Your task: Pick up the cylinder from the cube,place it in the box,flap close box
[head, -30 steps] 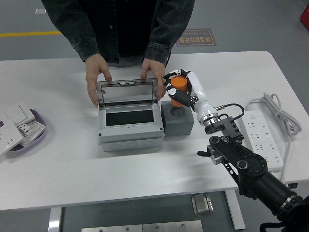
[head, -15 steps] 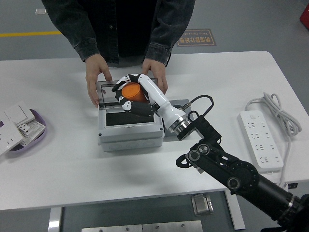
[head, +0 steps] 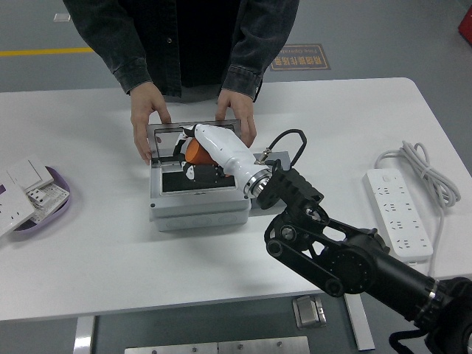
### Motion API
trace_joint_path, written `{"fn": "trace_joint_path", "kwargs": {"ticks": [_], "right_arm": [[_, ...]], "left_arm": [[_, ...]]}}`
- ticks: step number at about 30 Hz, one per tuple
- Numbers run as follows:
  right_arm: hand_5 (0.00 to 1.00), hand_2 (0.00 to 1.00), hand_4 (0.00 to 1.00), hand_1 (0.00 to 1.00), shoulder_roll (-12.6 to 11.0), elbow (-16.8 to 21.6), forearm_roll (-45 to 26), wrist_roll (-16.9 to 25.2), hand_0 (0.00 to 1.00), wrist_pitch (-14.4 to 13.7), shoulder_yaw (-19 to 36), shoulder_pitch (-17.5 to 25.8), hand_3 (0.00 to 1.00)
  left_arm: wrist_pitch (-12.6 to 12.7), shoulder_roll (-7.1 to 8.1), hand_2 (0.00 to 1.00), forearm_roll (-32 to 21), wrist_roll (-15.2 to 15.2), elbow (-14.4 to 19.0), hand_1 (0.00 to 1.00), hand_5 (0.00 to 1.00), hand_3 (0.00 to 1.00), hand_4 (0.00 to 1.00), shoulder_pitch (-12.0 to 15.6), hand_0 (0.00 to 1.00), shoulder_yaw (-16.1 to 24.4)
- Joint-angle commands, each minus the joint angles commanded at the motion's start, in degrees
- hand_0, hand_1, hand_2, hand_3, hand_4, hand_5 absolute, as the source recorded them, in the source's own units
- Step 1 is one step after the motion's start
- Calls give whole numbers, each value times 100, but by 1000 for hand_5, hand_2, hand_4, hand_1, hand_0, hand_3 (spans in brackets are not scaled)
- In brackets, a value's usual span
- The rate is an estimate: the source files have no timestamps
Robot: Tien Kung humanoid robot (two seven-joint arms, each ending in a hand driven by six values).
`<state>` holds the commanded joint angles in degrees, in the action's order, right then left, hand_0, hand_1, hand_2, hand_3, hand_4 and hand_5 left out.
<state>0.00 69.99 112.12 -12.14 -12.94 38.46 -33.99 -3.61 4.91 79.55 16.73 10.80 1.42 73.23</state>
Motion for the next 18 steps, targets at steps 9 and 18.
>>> {"fn": "trace_joint_path", "kwargs": {"ticks": [9,18], "right_arm": [[2,272,2,133,0,11,164,-199,2,364,-202,-41,224],[67,546,121,492,0,26,-214,278,336,297,-311,-62,559]], "left_arm": [[-5,6,576,-2,-4,-6,584,376,618,712,-20,599,-20],[-8,9,576,-4,-6,-6,584,382,619,711,-28,599,-45]]}}
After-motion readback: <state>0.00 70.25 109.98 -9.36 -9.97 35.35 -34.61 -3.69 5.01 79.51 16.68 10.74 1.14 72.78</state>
